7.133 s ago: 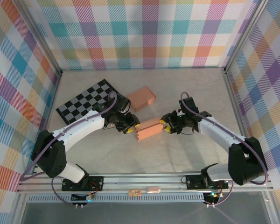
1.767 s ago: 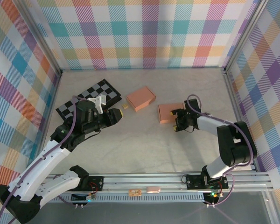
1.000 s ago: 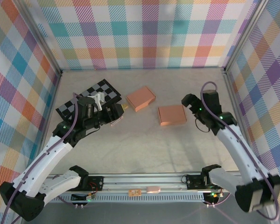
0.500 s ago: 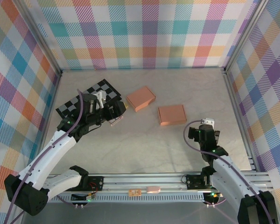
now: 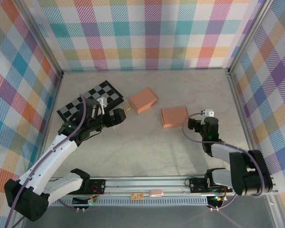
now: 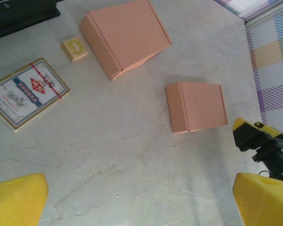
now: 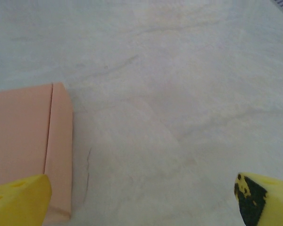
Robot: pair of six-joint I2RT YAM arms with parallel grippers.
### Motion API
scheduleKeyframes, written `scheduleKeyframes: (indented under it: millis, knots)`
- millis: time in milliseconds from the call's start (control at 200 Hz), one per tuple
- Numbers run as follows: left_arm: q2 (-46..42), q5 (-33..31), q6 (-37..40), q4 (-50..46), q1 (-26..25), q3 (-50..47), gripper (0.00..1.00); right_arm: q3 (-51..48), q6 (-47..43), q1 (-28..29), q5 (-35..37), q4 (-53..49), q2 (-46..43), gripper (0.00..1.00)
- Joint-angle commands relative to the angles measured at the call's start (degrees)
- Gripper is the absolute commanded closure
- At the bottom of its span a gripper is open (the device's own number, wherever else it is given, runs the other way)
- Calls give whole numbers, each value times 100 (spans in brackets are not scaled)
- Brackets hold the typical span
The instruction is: Fold the paper box
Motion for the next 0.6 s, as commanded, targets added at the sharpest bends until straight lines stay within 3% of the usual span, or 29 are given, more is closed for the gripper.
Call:
scheduleKeyframes:
  millis: [0, 240, 325, 470, 540, 600]
  knots:
    - [-196, -161, 136, -214, 92, -87, 0, 342, -276, -164, -491, 1067, 377, 1]
    - [-396, -671, 160, -522, 96, -138, 0, 235, 119, -600, -740, 2279, 1441, 1]
    - [-385, -1072, 113, -679, 91, -106, 0, 407, 93, -602, -765, 1896, 1420, 1]
    - [-213, -2299, 44, -860, 100, -7, 0, 648, 59, -505, -483, 1478, 1455, 1]
    - [-16, -2848, 605, -707, 100, 41, 0, 660, 38, -461, -431, 1472, 1461, 1]
    - [243, -3675, 1148, -439, 104, -9, 0, 655, 29, -458, -416, 1480, 1461, 1]
